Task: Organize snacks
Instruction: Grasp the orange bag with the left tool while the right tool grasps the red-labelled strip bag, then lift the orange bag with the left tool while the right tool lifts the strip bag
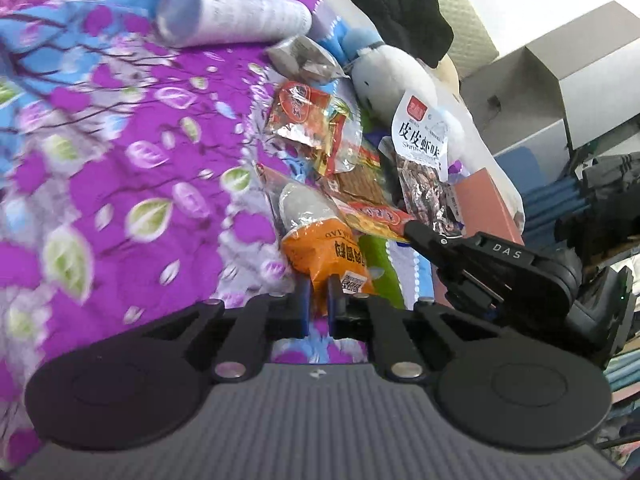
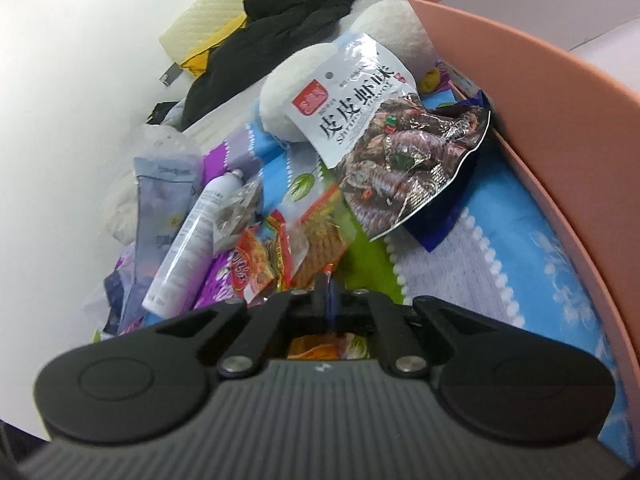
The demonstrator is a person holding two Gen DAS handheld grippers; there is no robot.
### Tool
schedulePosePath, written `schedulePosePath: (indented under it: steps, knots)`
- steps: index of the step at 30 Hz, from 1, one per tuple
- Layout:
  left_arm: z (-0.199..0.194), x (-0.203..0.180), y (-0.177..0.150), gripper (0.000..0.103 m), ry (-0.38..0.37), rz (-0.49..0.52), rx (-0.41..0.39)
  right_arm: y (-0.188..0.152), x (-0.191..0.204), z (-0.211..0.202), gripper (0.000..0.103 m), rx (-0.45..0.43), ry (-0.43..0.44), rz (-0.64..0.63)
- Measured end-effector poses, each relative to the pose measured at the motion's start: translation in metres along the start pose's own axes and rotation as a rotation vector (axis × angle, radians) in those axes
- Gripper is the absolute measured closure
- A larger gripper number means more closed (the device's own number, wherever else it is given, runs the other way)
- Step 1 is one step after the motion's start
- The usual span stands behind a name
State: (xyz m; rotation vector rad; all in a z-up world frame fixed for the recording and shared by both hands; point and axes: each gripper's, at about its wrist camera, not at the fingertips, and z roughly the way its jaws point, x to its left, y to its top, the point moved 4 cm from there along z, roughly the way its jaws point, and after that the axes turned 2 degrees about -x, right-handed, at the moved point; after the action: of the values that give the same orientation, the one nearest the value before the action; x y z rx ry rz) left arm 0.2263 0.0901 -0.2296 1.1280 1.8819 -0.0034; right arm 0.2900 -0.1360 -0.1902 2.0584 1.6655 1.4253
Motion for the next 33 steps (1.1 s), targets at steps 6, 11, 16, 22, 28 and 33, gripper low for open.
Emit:
schedulePosePath:
  steps: [6, 11, 16, 22, 28, 33]
  knots:
    - [-0.037, 0.005, -0.018, 0.094, 0.021, -0.001, -0.009, -0.017, 0.0, -0.027, 0.1, 0.011, -0.011, -0.032]
    - [-0.067, 0.008, -0.033, 0.094, 0.042, 0.01, -0.013, -0.039, -0.006, -0.064, 0.1, 0.044, -0.022, -0.047]
    - [-0.092, 0.008, -0.047, 0.094, 0.063, 0.001, -0.012, -0.063, -0.013, -0.102, 0.1, 0.067, -0.042, -0.083]
    - [-0.118, 0.009, -0.073, 0.094, 0.089, 0.009, 0.006, -0.096, -0.032, -0.144, 0.1, 0.13, -0.068, -0.121]
    - [-0.128, 0.011, -0.092, 0.093, 0.128, 0.028, 0.054, -0.117, -0.038, -0.17, 0.096, 0.169, -0.089, -0.197]
    - [-0.123, -0.001, -0.098, 0.047, 0.195, 0.112, 0.107, -0.118, -0.034, -0.175, 0.043, 0.141, -0.108, -0.28]
